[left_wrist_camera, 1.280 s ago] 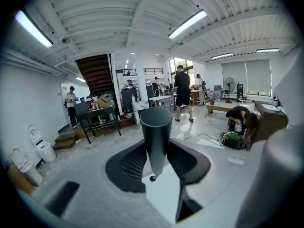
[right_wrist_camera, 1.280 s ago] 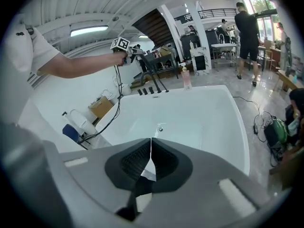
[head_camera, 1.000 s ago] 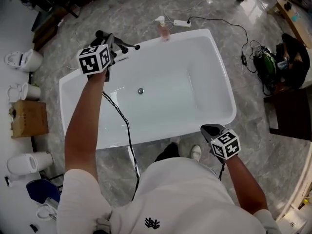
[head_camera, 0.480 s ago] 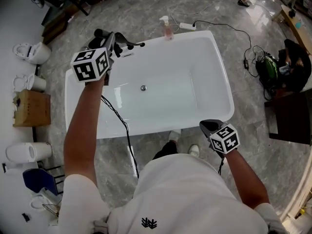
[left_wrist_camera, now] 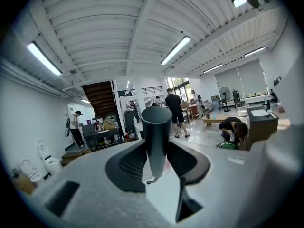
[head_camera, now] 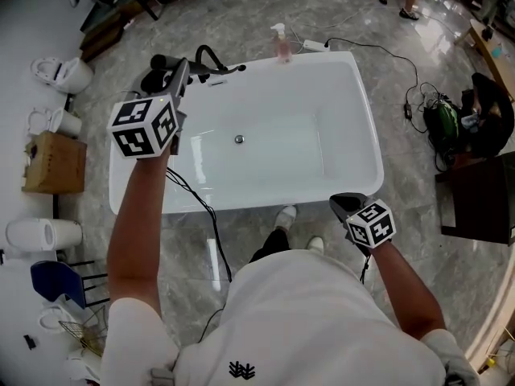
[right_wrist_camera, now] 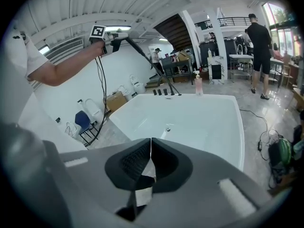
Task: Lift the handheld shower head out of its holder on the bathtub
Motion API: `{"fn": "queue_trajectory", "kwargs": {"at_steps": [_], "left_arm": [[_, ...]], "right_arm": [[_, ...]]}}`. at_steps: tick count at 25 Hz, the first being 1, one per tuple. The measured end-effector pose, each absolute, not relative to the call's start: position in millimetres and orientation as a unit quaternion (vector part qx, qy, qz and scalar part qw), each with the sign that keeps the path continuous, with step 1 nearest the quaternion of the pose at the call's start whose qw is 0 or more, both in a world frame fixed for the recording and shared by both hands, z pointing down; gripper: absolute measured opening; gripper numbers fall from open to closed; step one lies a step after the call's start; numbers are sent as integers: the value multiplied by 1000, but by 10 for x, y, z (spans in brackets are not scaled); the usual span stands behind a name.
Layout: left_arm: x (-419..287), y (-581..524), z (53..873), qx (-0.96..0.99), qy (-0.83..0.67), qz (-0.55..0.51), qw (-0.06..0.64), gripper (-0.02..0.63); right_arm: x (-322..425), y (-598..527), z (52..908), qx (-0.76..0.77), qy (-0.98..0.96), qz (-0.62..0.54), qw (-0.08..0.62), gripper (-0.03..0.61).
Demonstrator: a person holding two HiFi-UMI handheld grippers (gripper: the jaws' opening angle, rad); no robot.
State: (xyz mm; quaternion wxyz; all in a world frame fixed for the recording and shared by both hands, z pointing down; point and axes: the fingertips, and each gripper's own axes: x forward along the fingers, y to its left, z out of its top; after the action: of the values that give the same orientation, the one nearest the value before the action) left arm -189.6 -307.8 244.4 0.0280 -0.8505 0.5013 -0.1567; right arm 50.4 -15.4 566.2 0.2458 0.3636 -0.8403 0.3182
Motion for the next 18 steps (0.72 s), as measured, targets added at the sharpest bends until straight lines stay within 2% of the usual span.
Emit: {"fn": "queue_trajectory", "kwargs": {"at_steps": [18], "left_arm": [[-2056,-1599,2034,-844,523,-110,50,140]], "right_arm": [[429,389,5638,331,-859,305,245,17]]}}
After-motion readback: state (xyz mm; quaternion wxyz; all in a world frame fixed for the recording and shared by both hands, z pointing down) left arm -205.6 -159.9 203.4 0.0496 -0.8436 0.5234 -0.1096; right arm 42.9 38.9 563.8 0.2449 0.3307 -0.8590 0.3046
